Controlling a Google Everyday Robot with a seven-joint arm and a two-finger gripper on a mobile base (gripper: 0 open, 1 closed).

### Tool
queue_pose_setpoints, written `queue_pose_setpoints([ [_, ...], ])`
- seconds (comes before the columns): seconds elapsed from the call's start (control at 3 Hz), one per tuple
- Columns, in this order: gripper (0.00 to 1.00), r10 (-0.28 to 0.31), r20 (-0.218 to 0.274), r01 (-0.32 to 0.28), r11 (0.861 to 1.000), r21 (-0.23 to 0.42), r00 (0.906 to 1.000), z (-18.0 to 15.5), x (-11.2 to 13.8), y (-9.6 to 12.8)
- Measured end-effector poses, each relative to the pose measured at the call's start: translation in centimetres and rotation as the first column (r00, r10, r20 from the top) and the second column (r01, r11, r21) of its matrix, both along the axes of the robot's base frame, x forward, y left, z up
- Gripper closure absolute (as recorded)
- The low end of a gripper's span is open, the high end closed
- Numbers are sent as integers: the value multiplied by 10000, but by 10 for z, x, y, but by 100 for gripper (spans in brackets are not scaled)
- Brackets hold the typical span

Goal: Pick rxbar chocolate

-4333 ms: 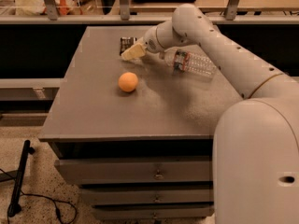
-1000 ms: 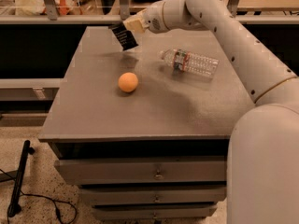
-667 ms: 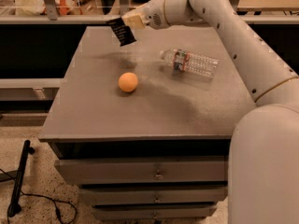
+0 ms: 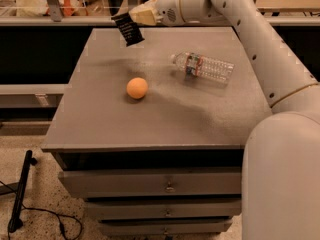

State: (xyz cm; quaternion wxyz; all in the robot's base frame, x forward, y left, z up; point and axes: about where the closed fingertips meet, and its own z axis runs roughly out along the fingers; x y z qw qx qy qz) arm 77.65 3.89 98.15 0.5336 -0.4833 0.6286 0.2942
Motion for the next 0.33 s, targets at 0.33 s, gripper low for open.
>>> queue_pose_setpoints([
  [0.33,100,2,-1,-2,10000,0,10000,0,0,0],
])
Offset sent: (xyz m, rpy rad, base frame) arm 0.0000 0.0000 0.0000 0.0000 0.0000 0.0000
